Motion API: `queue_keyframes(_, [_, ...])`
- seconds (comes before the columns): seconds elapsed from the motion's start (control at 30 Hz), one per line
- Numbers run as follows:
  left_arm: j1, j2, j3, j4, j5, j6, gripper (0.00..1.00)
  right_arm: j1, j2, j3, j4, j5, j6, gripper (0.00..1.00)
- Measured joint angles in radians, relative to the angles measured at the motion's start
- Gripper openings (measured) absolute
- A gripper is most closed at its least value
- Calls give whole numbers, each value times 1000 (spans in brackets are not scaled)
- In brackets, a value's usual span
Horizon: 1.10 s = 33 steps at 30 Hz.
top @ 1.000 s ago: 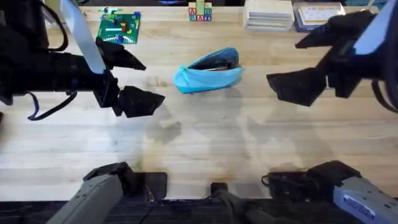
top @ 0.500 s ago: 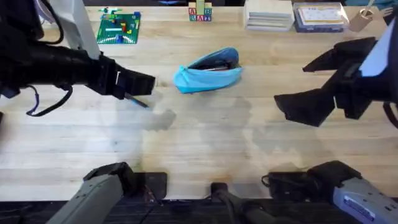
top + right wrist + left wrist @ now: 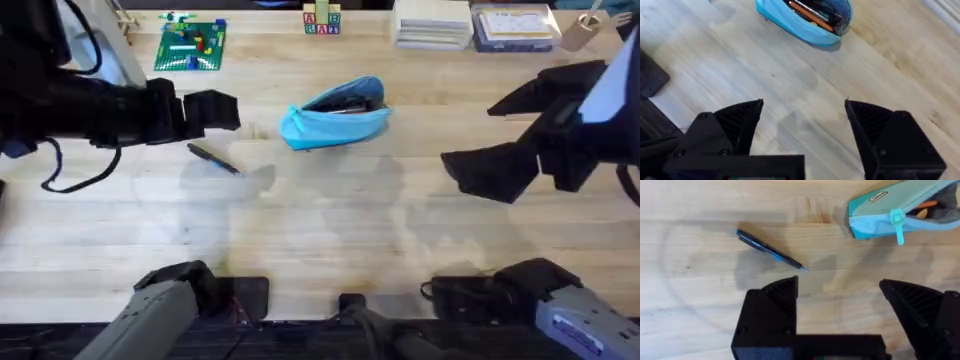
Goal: Unzip the bag, pick up the pens from the table one at a time and place them inside, then zip the bag closed.
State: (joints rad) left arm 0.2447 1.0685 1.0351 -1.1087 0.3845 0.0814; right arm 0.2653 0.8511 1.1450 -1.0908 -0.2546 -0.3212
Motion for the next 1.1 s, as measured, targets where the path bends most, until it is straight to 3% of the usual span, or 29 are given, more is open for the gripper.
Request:
queue_keyframes(0.17, [0,0,0,-3,-50,-190,994,0,0,0,0,0,0,996])
queue_keyframes(0.37, [0,0,0,-14,-204,-502,996,0,0,0,-1,0,0,996])
queue_keyframes(0.5, [0,0,0,-14,-295,-652,995,0,0,0,-2,0,0,996])
queue_keyframes(0.8, [0,117,0,-13,-356,-778,995,0,0,0,-2,0,0,996])
queue_keyframes(1.0, [-1,249,0,-5,-346,-835,994,0,0,0,-2,0,0,996])
queue_keyframes(1.1, [-13,335,0,17,-305,-861,993,0,0,0,-2,0,0,996])
